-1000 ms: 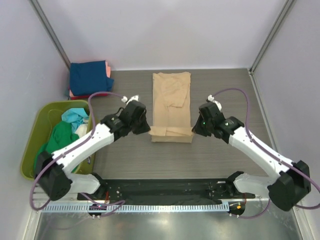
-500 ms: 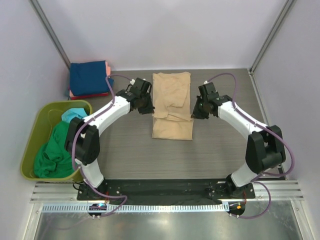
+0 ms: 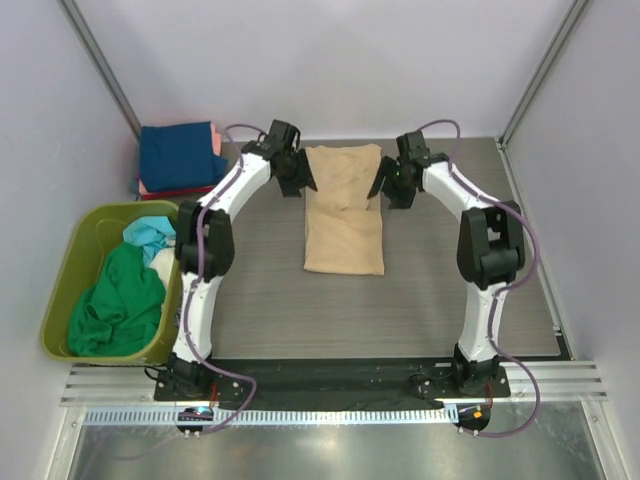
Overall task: Fold and stack the t-shirts
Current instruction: Fold the tshirt
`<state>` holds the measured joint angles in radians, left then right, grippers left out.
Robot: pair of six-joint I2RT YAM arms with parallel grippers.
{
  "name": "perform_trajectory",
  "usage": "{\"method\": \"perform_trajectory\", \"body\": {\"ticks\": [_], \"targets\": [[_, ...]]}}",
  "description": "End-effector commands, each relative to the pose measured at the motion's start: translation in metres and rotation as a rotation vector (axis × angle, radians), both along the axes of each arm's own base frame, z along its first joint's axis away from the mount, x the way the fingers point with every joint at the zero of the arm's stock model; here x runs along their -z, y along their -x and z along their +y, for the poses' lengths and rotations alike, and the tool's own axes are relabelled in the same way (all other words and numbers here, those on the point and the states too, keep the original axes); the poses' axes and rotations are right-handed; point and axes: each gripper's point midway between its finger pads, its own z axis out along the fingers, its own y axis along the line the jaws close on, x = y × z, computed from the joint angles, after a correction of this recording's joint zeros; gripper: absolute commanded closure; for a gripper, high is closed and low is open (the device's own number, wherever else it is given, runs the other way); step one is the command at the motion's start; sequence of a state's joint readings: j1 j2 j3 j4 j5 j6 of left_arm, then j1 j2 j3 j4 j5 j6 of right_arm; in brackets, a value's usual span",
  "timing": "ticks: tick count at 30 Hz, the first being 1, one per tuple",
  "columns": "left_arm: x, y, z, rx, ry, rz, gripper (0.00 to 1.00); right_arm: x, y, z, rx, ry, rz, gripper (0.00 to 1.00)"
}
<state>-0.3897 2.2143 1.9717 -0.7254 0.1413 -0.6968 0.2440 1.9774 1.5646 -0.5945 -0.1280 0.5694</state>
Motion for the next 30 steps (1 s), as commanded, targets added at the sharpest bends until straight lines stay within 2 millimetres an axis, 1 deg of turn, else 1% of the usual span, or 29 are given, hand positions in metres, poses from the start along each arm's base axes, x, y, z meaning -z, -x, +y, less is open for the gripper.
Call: {"method": "perform_trajectory", "body": {"ticks": [1, 2, 3, 4, 5, 6, 7, 8, 9, 10, 11, 12, 13, 14, 15, 16, 17, 18, 19, 20, 21, 22, 23, 24, 25, 27, 28, 30], "targets": [[-0.046, -0.04, -0.005, 0.017, 0.118, -0.005, 0.46, -0.058, -0.073, -0.01, 0.02, -0.052, -0.139, 0.27], [-0.059, -0.038, -0.002, 0.014, 0.12, 0.005, 0.45, -0.063, -0.077, -0.012, 0.018, -0.043, -0.136, 0.27], [-0.07, -0.043, -0.001, 0.009, 0.129, -0.019, 0.44, -0.068, -0.079, -0.012, 0.007, -0.038, -0.136, 0.27], [-0.088, -0.043, 0.001, 0.007, 0.128, -0.057, 0.43, -0.079, -0.076, -0.012, -0.014, -0.033, -0.148, 0.27], [-0.1, -0.043, 0.002, 0.012, 0.13, -0.096, 0.43, -0.077, -0.069, -0.013, -0.02, -0.027, -0.14, 0.27], [-0.106, -0.039, 0.003, 0.01, 0.132, -0.115, 0.43, -0.08, -0.062, -0.014, -0.024, -0.024, -0.142, 0.27], [-0.094, -0.009, 0.014, 0.004, 0.111, -0.061, 0.43, -0.096, -0.055, -0.015, -0.035, -0.032, -0.184, 0.27], [-0.104, -0.014, 0.012, 0.0, 0.139, -0.141, 0.42, -0.073, -0.034, -0.016, -0.043, -0.029, -0.122, 0.27], [-0.093, -0.002, 0.015, -0.009, 0.14, -0.124, 0.42, -0.069, -0.021, -0.014, -0.058, -0.048, -0.108, 0.27], [-0.117, 0.012, 0.02, -0.004, 0.161, -0.176, 0.42, -0.06, 0.004, -0.016, -0.067, -0.059, -0.094, 0.26], [-0.085, 0.03, 0.023, 0.006, 0.143, -0.113, 0.42, -0.054, 0.017, -0.016, -0.076, -0.072, -0.085, 0.27], [-0.083, 0.042, 0.025, 0.02, 0.136, -0.113, 0.42, -0.047, 0.031, -0.014, -0.084, -0.092, -0.067, 0.26], [-0.078, 0.052, 0.025, 0.028, 0.131, -0.107, 0.42, -0.048, 0.04, -0.011, -0.095, -0.118, -0.087, 0.26], [-0.068, 0.073, 0.025, 0.047, 0.128, -0.093, 0.42, -0.033, 0.068, -0.009, -0.103, -0.137, -0.043, 0.26], [-0.065, 0.083, 0.024, 0.058, 0.131, -0.092, 0.42, -0.032, 0.077, -0.004, -0.121, -0.156, -0.06, 0.26], [-0.058, 0.092, 0.023, 0.064, 0.134, -0.083, 0.42, -0.013, 0.1, -0.004, -0.133, -0.171, -0.003, 0.26], [-0.052, 0.106, 0.024, 0.071, 0.142, -0.084, 0.42, -0.014, 0.11, -0.003, -0.142, -0.177, -0.006, 0.26], [-0.045, 0.115, 0.022, 0.076, 0.152, -0.071, 0.42, -0.01, 0.117, -0.001, -0.155, -0.183, -0.004, 0.28], [-0.042, 0.121, 0.021, 0.062, 0.173, -0.062, 0.42, 0.005, 0.132, -0.003, -0.154, -0.184, 0.035, 0.29], [-0.042, 0.122, 0.015, 0.068, 0.199, -0.081, 0.42, 0.008, 0.138, -0.003, -0.158, -0.188, 0.038, 0.29], [-0.028, 0.135, 0.017, 0.067, 0.203, -0.049, 0.42, 0.011, 0.143, -0.002, -0.161, -0.198, 0.038, 0.31], [-0.024, 0.139, 0.015, 0.065, 0.206, -0.047, 0.42, 0.016, 0.145, -0.001, -0.166, -0.205, 0.035, 0.32], [-0.02, 0.142, 0.013, 0.067, 0.211, -0.049, 0.42, 0.025, 0.156, 0.0, -0.173, -0.217, 0.064, 0.33], [-0.009, 0.152, 0.011, 0.076, 0.199, -0.033, 0.42, 0.031, 0.157, 0.001, -0.176, -0.224, 0.066, 0.33], [-0.004, 0.156, 0.01, 0.079, 0.195, -0.025, 0.42, 0.038, 0.163, 0.001, -0.178, -0.226, 0.082, 0.33], [0.001, 0.159, 0.004, 0.087, 0.219, -0.032, 0.42, 0.044, 0.163, 0.002, -0.181, -0.225, 0.081, 0.34], [0.007, 0.163, 0.002, 0.096, 0.235, -0.029, 0.42, 0.049, 0.165, 0.001, -0.178, -0.224, 0.095, 0.34], [0.012, 0.166, 0.0, 0.098, 0.241, -0.019, 0.43, 0.053, 0.162, 0.002, -0.178, -0.228, 0.091, 0.34]]}}
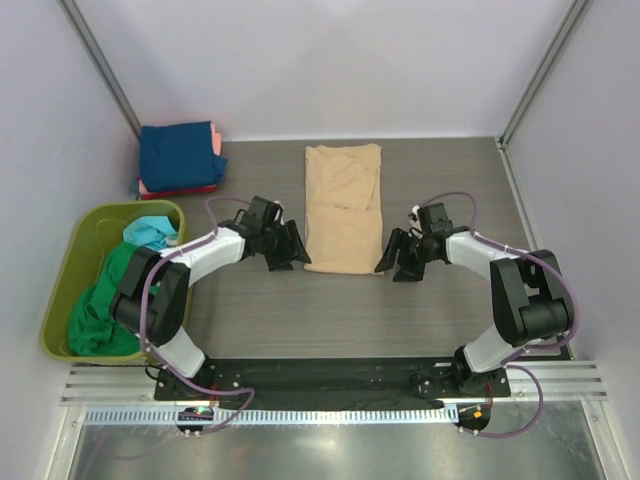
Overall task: Fold and stack the t-shirts
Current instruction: Fold the tshirt
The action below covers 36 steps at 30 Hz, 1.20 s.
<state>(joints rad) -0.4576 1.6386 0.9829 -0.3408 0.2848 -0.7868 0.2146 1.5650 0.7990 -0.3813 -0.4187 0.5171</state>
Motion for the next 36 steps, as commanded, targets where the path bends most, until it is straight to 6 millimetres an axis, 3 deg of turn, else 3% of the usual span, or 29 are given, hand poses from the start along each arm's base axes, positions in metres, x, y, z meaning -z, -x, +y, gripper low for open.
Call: {"method": "perform_trajectory", "body": {"ticks": [1, 5, 13, 18, 25, 28, 31, 32, 36], "targets": [[-0.026, -0.016, -0.02, 0.01, 0.108, -0.123, 0.42, 0.003, -0.015, 0.01, -0.012, -0.041, -0.065, 0.35], [-0.014, -0.013, -0.019, 0.009, 0.095, -0.107, 0.43, 0.012, -0.018, 0.011, -0.007, -0.048, -0.05, 0.39], [0.014, -0.004, -0.019, 0.013, 0.071, -0.064, 0.46, 0.025, -0.018, 0.01, -0.007, -0.028, -0.032, 0.6], [0.029, 0.005, -0.021, 0.018, 0.066, -0.039, 0.47, 0.027, -0.017, 0.01, -0.011, -0.027, -0.027, 0.64], [0.044, 0.002, -0.021, -0.008, 0.056, -0.036, 0.52, 0.029, -0.015, 0.008, -0.015, -0.02, -0.018, 0.69], [0.049, 0.001, -0.019, -0.025, 0.049, -0.034, 0.65, 0.03, -0.014, 0.007, -0.016, -0.015, -0.016, 0.72], [0.053, 0.0, -0.013, -0.054, 0.016, -0.042, 0.85, 0.032, -0.012, 0.006, -0.017, -0.009, -0.009, 0.78], [0.054, 0.0, -0.012, -0.058, 0.009, -0.047, 0.99, 0.031, -0.012, 0.006, -0.019, -0.008, -0.014, 0.83], [0.046, 0.003, -0.009, -0.062, -0.006, -0.082, 1.0, 0.029, -0.007, 0.004, -0.014, -0.006, -0.012, 0.99]]}}
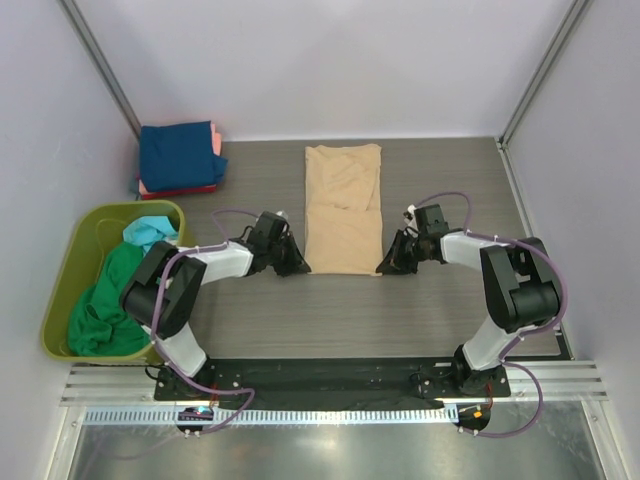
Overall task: Fold and stack the t-shirts
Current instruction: Fold the tshirt
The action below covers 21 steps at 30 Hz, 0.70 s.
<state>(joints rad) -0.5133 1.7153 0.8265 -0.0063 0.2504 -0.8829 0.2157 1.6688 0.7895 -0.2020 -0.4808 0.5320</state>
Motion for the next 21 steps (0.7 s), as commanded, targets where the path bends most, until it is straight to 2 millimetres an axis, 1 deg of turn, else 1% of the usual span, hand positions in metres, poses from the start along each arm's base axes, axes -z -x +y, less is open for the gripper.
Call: {"method": "perform_trajectory", "body": {"ticks": [1, 3, 4, 5, 6, 8, 9, 10, 11, 12, 13, 14, 15, 16, 17, 18, 19, 20, 21], "targets": [[0.001, 0.005, 0.011, -0.021, -0.062, -0.035, 1.0, 0.014, 0.016, -0.011, 0.006, 0.068, 0.034, 0.99], [-0.008, 0.013, 0.01, -0.014, -0.071, -0.059, 1.0, 0.006, 0.018, -0.011, 0.014, 0.06, 0.018, 0.99], [-0.008, 0.019, 0.01, -0.007, -0.075, -0.054, 1.0, 0.005, 0.022, -0.013, 0.016, 0.062, 0.021, 0.99], [-0.019, 0.025, 0.004, 0.006, -0.057, -0.074, 1.0, 0.003, 0.027, -0.014, 0.019, 0.064, 0.026, 0.99], [-0.017, 0.034, 0.005, 0.011, -0.062, -0.066, 1.0, -0.008, 0.026, -0.014, 0.024, 0.056, -0.002, 0.99], [-0.023, 0.044, 0.002, 0.015, -0.056, -0.076, 1.0, -0.011, 0.036, -0.017, 0.035, 0.059, -0.001, 0.99], [-0.032, 0.054, -0.003, 0.037, -0.046, -0.087, 1.0, -0.015, 0.041, -0.017, 0.036, 0.058, 0.001, 0.99], [-0.033, 0.061, -0.001, 0.035, -0.052, -0.091, 1.0, -0.024, 0.046, -0.019, 0.049, 0.049, -0.018, 0.99], [-0.037, 0.067, -0.003, 0.034, -0.043, -0.091, 1.0, -0.028, 0.054, -0.02, 0.053, 0.054, -0.009, 0.99], [-0.038, 0.076, -0.001, 0.036, -0.055, -0.081, 1.0, -0.031, 0.06, -0.022, 0.062, 0.053, -0.01, 0.99], [-0.051, 0.085, -0.004, 0.046, -0.043, -0.114, 1.0, -0.047, 0.062, -0.022, 0.075, 0.038, -0.055, 0.99], [-0.055, 0.09, -0.005, 0.041, -0.038, -0.115, 1.0, -0.05, 0.071, -0.025, 0.086, 0.044, -0.039, 0.99], [-0.057, 0.099, -0.001, 0.041, -0.048, -0.105, 1.0, -0.055, 0.075, -0.026, 0.095, 0.039, -0.044, 0.99], [-0.07, 0.107, -0.004, 0.053, -0.025, -0.125, 1.0, -0.063, 0.078, -0.025, 0.101, 0.028, -0.062, 0.99], [-0.077, 0.112, -0.003, 0.049, -0.013, -0.129, 1.0, -0.074, 0.087, -0.025, 0.11, 0.013, -0.075, 0.99], [-0.081, 0.119, -0.001, 0.032, -0.004, -0.102, 1.0, -0.087, 0.089, -0.022, 0.103, -0.011, -0.095, 0.99], [-0.097, 0.125, -0.002, 0.037, 0.031, -0.121, 1.0, -0.096, 0.091, -0.02, 0.102, -0.022, -0.104, 0.99], [-0.109, 0.12, 0.001, 0.004, 0.029, -0.151, 1.0, -0.107, 0.098, -0.019, 0.101, -0.03, -0.11, 0.99], [-0.114, 0.123, 0.006, -0.011, 0.019, -0.14, 1.0, -0.124, 0.092, -0.02, 0.109, -0.031, -0.153, 0.99]]}}
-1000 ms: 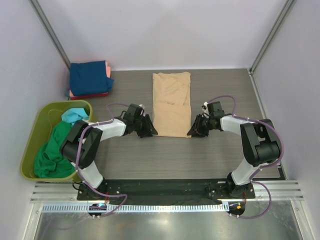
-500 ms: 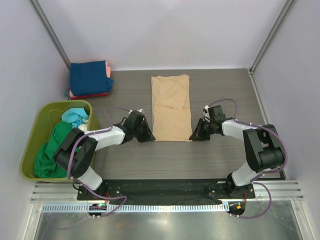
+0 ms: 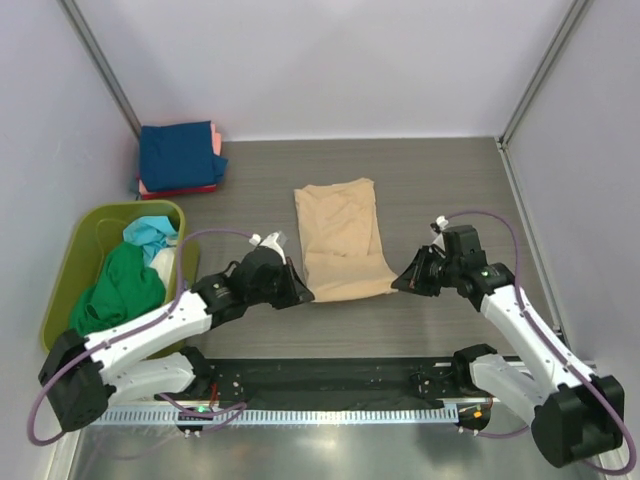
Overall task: Fold and stack the t-shirts
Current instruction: Fold the tshirt
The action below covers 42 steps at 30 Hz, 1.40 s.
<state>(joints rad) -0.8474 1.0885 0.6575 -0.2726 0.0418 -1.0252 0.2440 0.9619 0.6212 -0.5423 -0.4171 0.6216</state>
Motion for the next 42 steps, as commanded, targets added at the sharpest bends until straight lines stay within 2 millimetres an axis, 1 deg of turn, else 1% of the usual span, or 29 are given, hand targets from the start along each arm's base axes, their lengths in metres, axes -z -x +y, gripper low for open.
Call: {"method": "perform_trajectory", "body": {"ticks": [1, 2, 3, 5, 6, 9, 12, 14, 15, 16, 18, 19, 20, 21, 22, 23, 24, 25, 26, 28, 29, 30, 35, 36, 37, 39, 40, 41, 42], "targets": [[-0.022, 0.004, 0.022, -0.108, -0.036, 0.015, 1.0, -0.039, 0.006, -0.002, 0.039, -0.003, -0.016, 0.99], [-0.039, 0.002, 0.027, -0.129, -0.032, -0.01, 1.0, -0.045, 0.006, -0.004, 0.041, 0.009, -0.021, 0.99], [-0.047, 0.0, 0.029, -0.138, -0.034, -0.025, 1.0, -0.063, -0.001, -0.004, 0.041, 0.011, -0.061, 0.99], [-0.058, -0.006, 0.033, -0.15, -0.062, -0.057, 1.0, -0.072, -0.008, -0.006, 0.039, 0.033, -0.071, 0.99], [-0.071, -0.011, 0.037, -0.169, -0.081, -0.08, 1.0, -0.08, -0.017, -0.005, 0.028, 0.047, -0.086, 0.99], [-0.094, -0.025, 0.037, -0.188, -0.099, -0.13, 1.0, -0.092, -0.04, -0.007, 0.036, 0.093, -0.111, 0.99], [-0.094, -0.045, 0.041, -0.202, -0.139, -0.126, 1.0, -0.099, -0.065, -0.007, 0.041, 0.13, -0.12, 0.99], [-0.103, -0.065, 0.043, -0.21, -0.105, -0.13, 1.0, -0.097, -0.079, -0.006, 0.032, 0.155, -0.118, 0.99], [-0.102, -0.072, 0.044, -0.213, -0.1, -0.127, 1.0, -0.106, -0.089, -0.004, 0.027, 0.156, -0.142, 0.99], [-0.102, -0.085, 0.046, -0.227, -0.093, -0.114, 1.0, -0.096, -0.098, -0.003, 0.017, 0.174, -0.112, 0.99], [-0.1, -0.098, 0.048, -0.223, -0.106, -0.114, 1.0, -0.101, -0.115, -0.001, 0.015, 0.18, -0.132, 0.99], [-0.093, -0.111, 0.052, -0.239, -0.123, -0.092, 1.0, -0.101, -0.122, 0.0, 0.016, 0.187, -0.132, 0.99], [-0.098, -0.119, 0.05, -0.234, -0.112, -0.103, 1.0, -0.091, -0.131, 0.0, 0.011, 0.202, -0.108, 0.99], [-0.098, -0.126, 0.052, -0.235, -0.122, -0.11, 1.0, -0.098, -0.141, 0.001, 0.016, 0.203, -0.129, 0.99], [-0.089, -0.136, 0.053, -0.234, -0.127, -0.082, 1.0, -0.096, -0.147, 0.001, 0.017, 0.208, -0.128, 0.99], [-0.096, -0.143, 0.049, -0.222, -0.104, -0.087, 1.0, -0.085, -0.156, 0.002, 0.011, 0.219, -0.104, 0.99], [-0.094, -0.152, 0.052, -0.23, -0.1, -0.079, 1.0, -0.092, -0.165, 0.003, 0.012, 0.216, -0.121, 0.99], [-0.093, -0.158, 0.052, -0.228, -0.097, -0.072, 1.0, -0.089, -0.172, 0.003, 0.012, 0.218, -0.117, 0.99], [-0.084, -0.166, 0.05, -0.23, -0.109, -0.053, 1.0, -0.078, -0.18, 0.004, 0.009, 0.223, -0.093, 0.99], [-0.086, -0.181, 0.051, -0.236, -0.098, -0.054, 1.0, -0.078, -0.195, 0.007, 0.003, 0.219, -0.099, 0.99], [-0.074, -0.188, 0.05, -0.233, -0.109, -0.029, 1.0, -0.076, -0.2, 0.007, 0.001, 0.219, -0.097, 0.99], [-0.078, -0.198, 0.051, -0.239, -0.094, -0.032, 1.0, -0.067, -0.21, 0.009, -0.004, 0.222, -0.082, 0.99], [-0.055, -0.238, 0.049, -0.226, -0.124, 0.004, 1.0, -0.045, -0.245, 0.006, 0.013, 0.225, -0.049, 0.99], [-0.033, -0.248, 0.051, -0.233, -0.145, 0.045, 1.0, -0.05, -0.256, 0.006, 0.019, 0.218, -0.068, 0.99], [-0.037, -0.259, 0.047, -0.228, -0.132, 0.031, 1.0, -0.031, -0.264, 0.007, 0.023, 0.222, -0.032, 0.99], [-0.021, -0.273, 0.048, -0.234, -0.153, 0.052, 0.96, -0.031, -0.283, 0.007, 0.033, 0.201, -0.044, 0.99], [0.0, -0.282, 0.048, -0.236, -0.166, 0.089, 0.93, -0.011, -0.292, 0.008, 0.032, 0.199, -0.011, 0.93], [-0.006, -0.294, 0.041, -0.21, -0.131, 0.068, 0.87, -0.003, -0.297, 0.006, 0.039, 0.195, 0.011, 0.86], [-0.005, -0.303, 0.042, -0.202, -0.129, 0.055, 0.66, -0.008, -0.308, 0.007, 0.041, 0.177, -0.011, 0.64]]}}
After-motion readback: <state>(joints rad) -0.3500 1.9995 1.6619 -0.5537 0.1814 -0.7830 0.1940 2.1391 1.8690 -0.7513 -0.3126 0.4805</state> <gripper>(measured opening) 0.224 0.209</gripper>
